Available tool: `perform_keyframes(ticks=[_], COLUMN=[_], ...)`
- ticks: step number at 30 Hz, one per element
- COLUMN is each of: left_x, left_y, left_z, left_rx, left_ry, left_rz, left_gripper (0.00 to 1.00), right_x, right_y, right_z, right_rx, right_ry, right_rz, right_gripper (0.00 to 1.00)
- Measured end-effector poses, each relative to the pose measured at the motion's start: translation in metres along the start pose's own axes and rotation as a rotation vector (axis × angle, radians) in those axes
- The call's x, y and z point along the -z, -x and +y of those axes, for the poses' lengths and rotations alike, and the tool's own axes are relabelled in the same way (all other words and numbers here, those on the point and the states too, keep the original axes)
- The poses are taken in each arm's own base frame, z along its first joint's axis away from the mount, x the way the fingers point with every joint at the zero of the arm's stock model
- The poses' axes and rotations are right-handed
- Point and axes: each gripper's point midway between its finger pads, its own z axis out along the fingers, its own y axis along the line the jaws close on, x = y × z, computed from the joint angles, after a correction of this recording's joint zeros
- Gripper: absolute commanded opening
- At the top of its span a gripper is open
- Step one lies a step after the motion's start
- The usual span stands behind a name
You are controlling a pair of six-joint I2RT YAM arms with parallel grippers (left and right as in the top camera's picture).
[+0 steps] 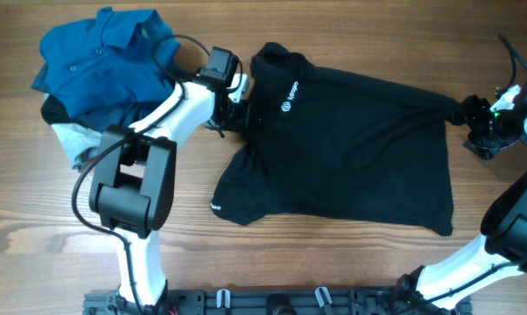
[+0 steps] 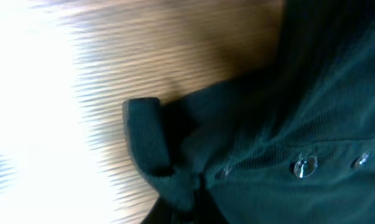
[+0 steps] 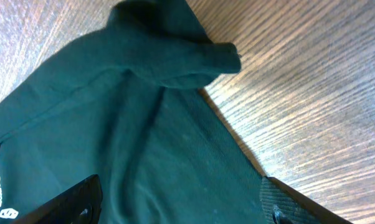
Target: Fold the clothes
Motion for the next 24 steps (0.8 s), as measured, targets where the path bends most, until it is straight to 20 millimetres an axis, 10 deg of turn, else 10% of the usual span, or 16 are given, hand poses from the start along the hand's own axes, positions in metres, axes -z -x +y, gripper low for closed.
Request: perform_keyframes(ticks=[5, 8, 12, 20, 24], left_x=[0.078, 0.121, 0.12, 0.118, 0.117], left_y=[0.036, 0.051, 0.042, 0.019, 0.006], left_z=[0.034, 0.041, 0.046, 0.052, 0.052], left_rx=[0.04, 0.046, 0.051, 0.056, 0.06], left_ry=[0.173, 0.22, 0.251, 0.276, 0.278], left_rz=[-0.128, -0.228, -0.189, -0.096, -0.044], left_gripper=[0.06, 0.32, 0.62, 0.59, 0.57], right_x=[0.0, 0.0, -0.001, -0.047, -0.054], right_y=[0.0, 0.001, -0.011, -0.037, -0.032], right_z=[0.001, 0.001, 0.002, 0.088, 0.11], right_rx=[0.0, 0.002, 0.012, 0.361, 0.392], right_ry=[0.004, 0.005, -0.002, 0.125, 0.108], right_rz=[0.002, -0.003, 0.041, 0.011, -0.056], right_gripper=[0.82, 0.82, 0.82, 0.7, 0.38])
